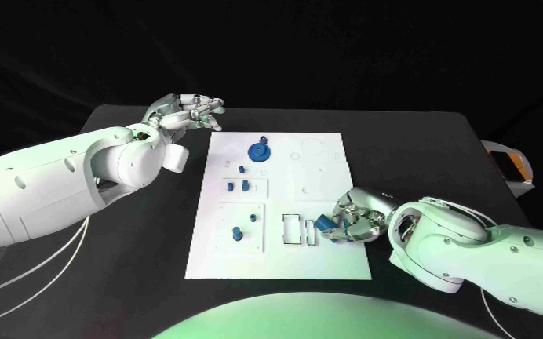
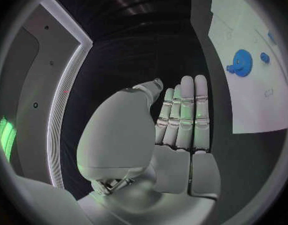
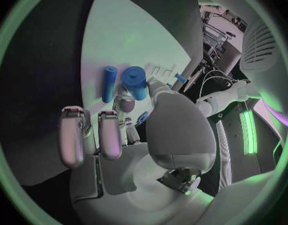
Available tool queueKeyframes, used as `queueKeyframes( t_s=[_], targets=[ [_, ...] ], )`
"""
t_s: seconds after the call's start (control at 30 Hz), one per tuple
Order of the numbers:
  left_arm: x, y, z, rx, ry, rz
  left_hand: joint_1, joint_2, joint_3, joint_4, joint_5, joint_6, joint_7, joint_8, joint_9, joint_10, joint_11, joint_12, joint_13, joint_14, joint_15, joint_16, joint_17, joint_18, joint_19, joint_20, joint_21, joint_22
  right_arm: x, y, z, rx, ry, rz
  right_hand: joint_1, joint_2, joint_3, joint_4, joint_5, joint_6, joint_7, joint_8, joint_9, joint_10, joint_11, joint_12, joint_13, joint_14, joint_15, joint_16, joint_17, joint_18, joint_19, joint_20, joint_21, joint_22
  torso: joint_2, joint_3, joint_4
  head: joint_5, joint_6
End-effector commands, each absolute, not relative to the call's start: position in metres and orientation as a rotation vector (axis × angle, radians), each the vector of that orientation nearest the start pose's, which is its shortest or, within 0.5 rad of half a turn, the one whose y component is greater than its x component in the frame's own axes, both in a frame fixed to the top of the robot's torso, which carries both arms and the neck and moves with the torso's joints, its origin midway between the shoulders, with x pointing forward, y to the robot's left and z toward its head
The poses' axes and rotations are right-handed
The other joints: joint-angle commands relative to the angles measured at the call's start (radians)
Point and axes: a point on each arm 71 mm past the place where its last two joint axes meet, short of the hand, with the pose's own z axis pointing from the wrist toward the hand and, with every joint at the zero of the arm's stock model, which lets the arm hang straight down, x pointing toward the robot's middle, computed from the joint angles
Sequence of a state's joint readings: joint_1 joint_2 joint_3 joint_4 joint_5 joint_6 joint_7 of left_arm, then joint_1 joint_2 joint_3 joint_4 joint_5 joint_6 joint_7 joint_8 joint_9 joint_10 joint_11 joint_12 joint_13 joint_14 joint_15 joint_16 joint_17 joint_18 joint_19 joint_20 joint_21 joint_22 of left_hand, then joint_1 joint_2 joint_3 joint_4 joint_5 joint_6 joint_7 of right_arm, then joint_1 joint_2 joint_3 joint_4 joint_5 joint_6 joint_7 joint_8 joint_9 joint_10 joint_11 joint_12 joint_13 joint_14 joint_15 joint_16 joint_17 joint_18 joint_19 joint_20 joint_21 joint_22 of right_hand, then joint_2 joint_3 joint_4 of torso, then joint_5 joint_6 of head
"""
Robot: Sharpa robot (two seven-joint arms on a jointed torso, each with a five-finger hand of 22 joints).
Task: Assemble the parts on the task board
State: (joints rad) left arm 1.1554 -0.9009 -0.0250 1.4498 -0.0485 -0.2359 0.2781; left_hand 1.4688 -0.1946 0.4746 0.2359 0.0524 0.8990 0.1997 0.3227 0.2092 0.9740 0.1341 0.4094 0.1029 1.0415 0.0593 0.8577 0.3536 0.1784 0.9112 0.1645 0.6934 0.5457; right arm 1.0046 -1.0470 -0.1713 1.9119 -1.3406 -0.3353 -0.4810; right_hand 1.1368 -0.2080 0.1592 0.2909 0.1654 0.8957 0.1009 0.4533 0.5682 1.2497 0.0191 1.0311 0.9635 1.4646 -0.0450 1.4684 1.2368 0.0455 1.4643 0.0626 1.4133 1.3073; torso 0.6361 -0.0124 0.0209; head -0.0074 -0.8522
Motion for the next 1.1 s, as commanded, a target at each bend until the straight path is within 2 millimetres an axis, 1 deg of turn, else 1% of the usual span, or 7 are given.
queueKeyframes(
  t_s=[0.03, 0.27, 0.47, 0.53, 0.7, 0.93, 1.1],
  targets=[
    [0.492, 0.255, -0.205, -1.178, 1.535, -1.436, -0.004, 0.002, -0.003, 0.002, 0.001, -0.004, -0.001, -0.003, 0.001, -0.006, 0.001, 0.003, -0.001, -0.002, 0.006, -0.004, 0.002, 0.004, 0.008, -0.001, -0.007, -0.001, 0.342, -0.209, -0.286, 0.132, 2.153, 0.486, 0.004, 0.017, -0.022, 0.000, -0.012, -0.004, -0.005, 0.005, 0.000, -0.009, 0.000, -0.009, -0.003, 0.047, -0.006, -0.006, -0.010, -0.008, 0.043, -0.006, -0.016, 0.207, -0.001, -0.0008, 0.0007, 0.001, -0.004],
    [0.492, 0.255, -0.205, -1.179, 1.543, -1.439, -0.007, 0.002, -0.005, 0.004, 0.001, -0.004, -0.001, -0.003, 0.001, -0.007, 0.001, 0.004, -0.002, -0.003, 0.006, -0.005, 0.002, 0.004, 0.008, -0.001, -0.009, -0.002, 0.341, -0.208, -0.290, 0.136, 2.153, 0.475, 0.055, 0.038, -0.043, -0.005, -0.002, -0.006, -0.006, 0.013, 0.009, -0.007, -0.002, -0.009, 0.007, 0.048, -0.007, -0.005, -0.007, -0.009, 0.044, -0.007, -0.015, 0.209, 0.000, 0.0001, -0.0006, 0.002, -0.003],
    [0.492, 0.255, -0.205, -1.180, 1.544, -1.439, -0.007, 0.002, -0.005, 0.004, 0.001, -0.004, -0.001, -0.003, 0.001, -0.007, 0.001, 0.004, -0.002, -0.003, 0.006, -0.005, 0.002, 0.004, 0.008, -0.001, -0.009, -0.002, 0.342, -0.207, -0.288, 0.196, 2.110, 0.499, 0.125, 0.080, -0.031, -0.007, 0.060, 0.012, -0.013, 0.026, 0.015, 0.036, -0.009, 0.050, 0.078, 0.053, -0.013, 0.003, 0.012, -0.014, 0.054, -0.012, 0.008, 0.218, 0.000, -0.0001, -0.0003, 0.003, -0.002],
    [0.492, 0.255, -0.205, -1.180, 1.543, -1.438, -0.007, 0.003, -0.005, 0.005, 0.001, -0.004, -0.002, -0.003, 0.001, -0.008, 0.001, 0.004, -0.002, -0.003, 0.006, -0.005, 0.002, 0.004, 0.008, -0.001, -0.010, -0.003, 0.341, -0.206, -0.286, 0.224, 2.088, 0.518, 0.149, 0.099, -0.013, -0.009, 0.064, 0.024, -0.021, 0.029, 0.015, 0.063, -0.015, 0.091, 0.123, 0.055, -0.017, 0.007, 0.023, -0.015, 0.057, -0.015, 0.015, 0.220, 0.000, 0.0000, -0.0005, 0.002, -0.001],
    [0.492, 0.255, -0.205, -1.181, 1.543, -1.437, -0.008, 0.004, -0.005, 0.006, 0.001, -0.004, -0.002, -0.003, 0.001, -0.008, 0.001, 0.004, -0.002, -0.003, 0.006, -0.005, 0.002, 0.004, 0.008, 0.000, -0.011, -0.003, 0.340, -0.204, -0.279, 0.276, 2.043, 0.568, 0.183, 0.113, 0.022, -0.012, 0.057, 0.044, -0.031, 0.029, 0.011, 0.090, -0.025, 0.130, 0.170, 0.059, -0.025, 0.017, 0.049, -0.017, 0.061, -0.022, 0.027, 0.225, -0.001, -0.0009, -0.0006, 0.000, 0.002],
    [0.492, 0.255, -0.206, -1.181, 1.544, -1.437, -0.008, 0.004, -0.005, 0.006, 0.001, -0.004, -0.002, -0.003, 0.001, -0.008, 0.001, 0.004, -0.002, -0.003, 0.006, -0.005, 0.002, 0.004, 0.008, 0.000, -0.011, -0.003, 0.342, -0.202, -0.267, 0.329, 1.980, 0.625, 0.184, 0.116, 0.037, -0.006, 0.050, 0.050, -0.032, 0.026, 0.008, 0.094, -0.026, 0.137, 0.179, 0.060, -0.027, 0.019, 0.055, -0.019, 0.063, -0.024, 0.032, 0.227, -0.001, -0.0014, 0.0005, -0.001, 0.006],
    [0.492, 0.254, -0.206, -1.180, 1.545, -1.439, -0.008, 0.004, -0.005, 0.006, 0.001, -0.004, -0.002, -0.003, 0.001, -0.008, 0.001, 0.004, -0.002, -0.003, 0.006, -0.005, 0.002, 0.004, 0.008, 0.000, -0.011, -0.003, 0.343, -0.190, -0.263, 0.341, 1.996, 0.678, 0.175, 0.115, 0.042, -0.002, 0.057, 0.052, -0.032, 0.024, 0.006, 0.095, -0.026, 0.137, 0.182, 0.060, -0.027, 0.020, 0.057, -0.019, 0.064, -0.025, 0.033, 0.228, -0.001, -0.0018, -0.0005, 0.000, 0.007]
  ],
)
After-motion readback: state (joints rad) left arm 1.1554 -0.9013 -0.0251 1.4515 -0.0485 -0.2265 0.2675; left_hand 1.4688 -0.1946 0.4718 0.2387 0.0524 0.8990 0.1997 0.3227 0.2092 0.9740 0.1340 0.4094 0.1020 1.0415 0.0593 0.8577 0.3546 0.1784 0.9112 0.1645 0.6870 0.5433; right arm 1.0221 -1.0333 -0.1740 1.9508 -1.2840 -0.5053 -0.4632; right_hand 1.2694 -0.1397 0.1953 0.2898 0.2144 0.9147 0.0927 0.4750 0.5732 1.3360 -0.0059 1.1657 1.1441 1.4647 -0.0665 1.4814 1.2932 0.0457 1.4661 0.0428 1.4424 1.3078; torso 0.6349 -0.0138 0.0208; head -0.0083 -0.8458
